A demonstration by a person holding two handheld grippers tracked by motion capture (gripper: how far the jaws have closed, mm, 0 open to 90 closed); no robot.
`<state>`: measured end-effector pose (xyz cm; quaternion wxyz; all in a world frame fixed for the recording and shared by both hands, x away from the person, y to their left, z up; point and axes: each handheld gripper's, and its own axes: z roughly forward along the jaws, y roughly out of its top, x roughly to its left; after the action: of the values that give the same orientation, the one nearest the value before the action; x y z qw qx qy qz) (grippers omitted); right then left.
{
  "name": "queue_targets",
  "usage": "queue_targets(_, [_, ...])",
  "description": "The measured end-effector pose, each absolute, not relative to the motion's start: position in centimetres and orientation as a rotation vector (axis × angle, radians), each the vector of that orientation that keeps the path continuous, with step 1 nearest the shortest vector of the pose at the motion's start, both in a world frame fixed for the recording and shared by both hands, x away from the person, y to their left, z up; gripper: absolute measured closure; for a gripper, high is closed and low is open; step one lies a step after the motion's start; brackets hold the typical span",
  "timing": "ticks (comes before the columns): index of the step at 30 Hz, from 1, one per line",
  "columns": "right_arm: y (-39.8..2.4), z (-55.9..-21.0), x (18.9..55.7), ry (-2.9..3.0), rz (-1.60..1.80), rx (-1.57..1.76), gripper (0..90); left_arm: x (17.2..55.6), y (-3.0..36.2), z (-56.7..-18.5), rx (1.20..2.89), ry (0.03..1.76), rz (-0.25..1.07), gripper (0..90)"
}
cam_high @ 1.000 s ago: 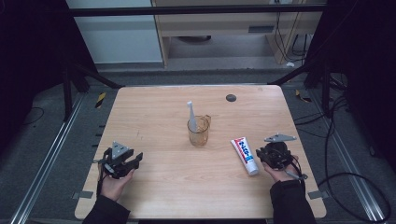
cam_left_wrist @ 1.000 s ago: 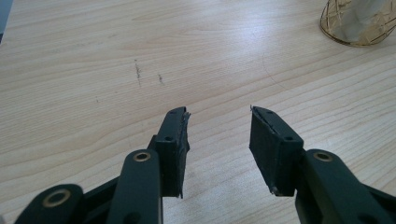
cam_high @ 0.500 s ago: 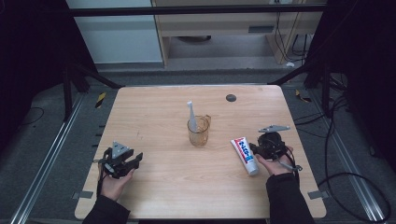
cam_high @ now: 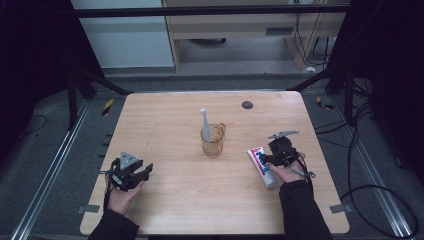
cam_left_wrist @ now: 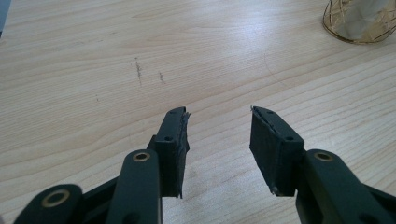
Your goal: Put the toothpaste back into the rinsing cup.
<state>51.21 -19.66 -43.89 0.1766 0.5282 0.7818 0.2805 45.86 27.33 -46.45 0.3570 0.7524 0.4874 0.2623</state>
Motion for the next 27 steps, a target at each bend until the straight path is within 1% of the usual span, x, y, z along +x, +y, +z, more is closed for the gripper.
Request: queue_targets(27, [-18.0, -46.1, 53.0, 2.284, 0.688, 1.515, 40.7, 45.9, 27.4, -46.5, 1.953, 1.261, 0.687, 55.9])
